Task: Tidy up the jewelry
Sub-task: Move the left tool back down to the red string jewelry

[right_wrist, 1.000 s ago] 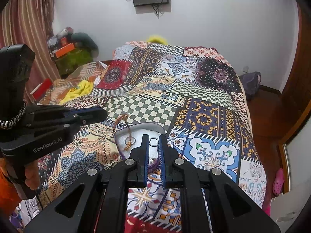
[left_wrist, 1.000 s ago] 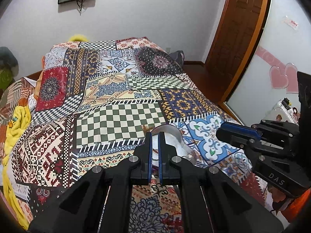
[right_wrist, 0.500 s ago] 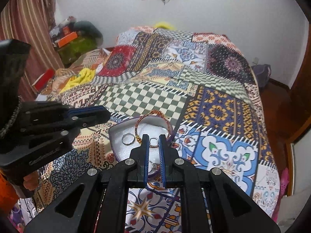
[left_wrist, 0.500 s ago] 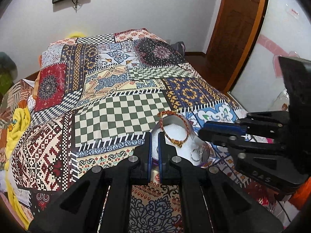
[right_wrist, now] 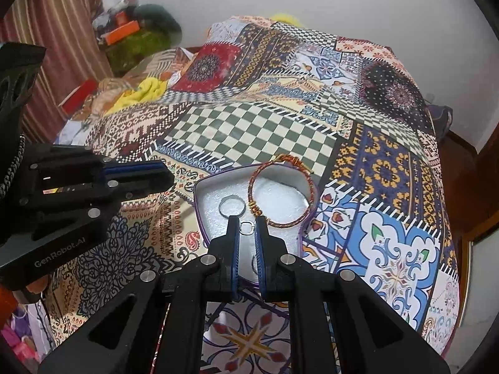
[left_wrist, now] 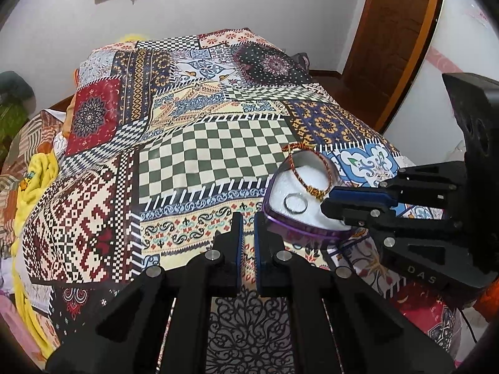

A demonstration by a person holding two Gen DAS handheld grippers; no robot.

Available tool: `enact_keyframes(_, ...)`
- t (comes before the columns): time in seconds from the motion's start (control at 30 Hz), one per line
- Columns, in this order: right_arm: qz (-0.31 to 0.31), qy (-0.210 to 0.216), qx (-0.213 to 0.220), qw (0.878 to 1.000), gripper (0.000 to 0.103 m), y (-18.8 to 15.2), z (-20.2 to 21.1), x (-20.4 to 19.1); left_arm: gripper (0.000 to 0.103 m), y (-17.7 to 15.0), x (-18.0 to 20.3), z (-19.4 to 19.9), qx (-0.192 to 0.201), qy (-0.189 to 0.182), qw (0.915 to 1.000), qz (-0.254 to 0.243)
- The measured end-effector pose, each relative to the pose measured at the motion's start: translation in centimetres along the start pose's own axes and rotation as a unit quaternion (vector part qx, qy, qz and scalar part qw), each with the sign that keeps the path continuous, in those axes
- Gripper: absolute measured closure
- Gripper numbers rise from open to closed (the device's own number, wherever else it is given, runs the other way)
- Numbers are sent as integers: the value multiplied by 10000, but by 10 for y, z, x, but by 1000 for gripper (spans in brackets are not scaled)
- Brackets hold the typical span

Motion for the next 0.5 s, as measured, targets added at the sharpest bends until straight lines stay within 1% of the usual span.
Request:
enact_keyframes(0.07, 28, -34, -35, 10000, 94, 0, -1, -1, 97, -2, 0, 0, -27, -8, 10000, 4)
enact_keyframes(0.23, 189, -136, -113, 9997, 94, -1, -3, -7, 87, -8, 0, 1, -94, 11, 10000, 9)
enact_keyframes(0.3, 251, -170, -132, 9995, 94, -2, -2, -9, 85, -10, -1, 4, -93, 49, 9999, 1)
enact_keyframes(0.43, 240, -213, -129, 9994, 89, -2, 0, -10, 82, -14, -1, 10, -80, 62, 9999, 18)
enact_keyframes(0.5, 201, -223, -114, 9995, 89, -1, 3, -9, 80, -16, -1, 14, -71, 59, 9999, 38)
Point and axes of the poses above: each gripper's, at about its wrist camera, not at the fingertips, and z roughly against the way its jaws point, x to its right, y to its top, the point moved 5 cm from there along -z, roughly the way its jaws point, and after that the axes turned 7 degrees about y, right-handed, at the moved point
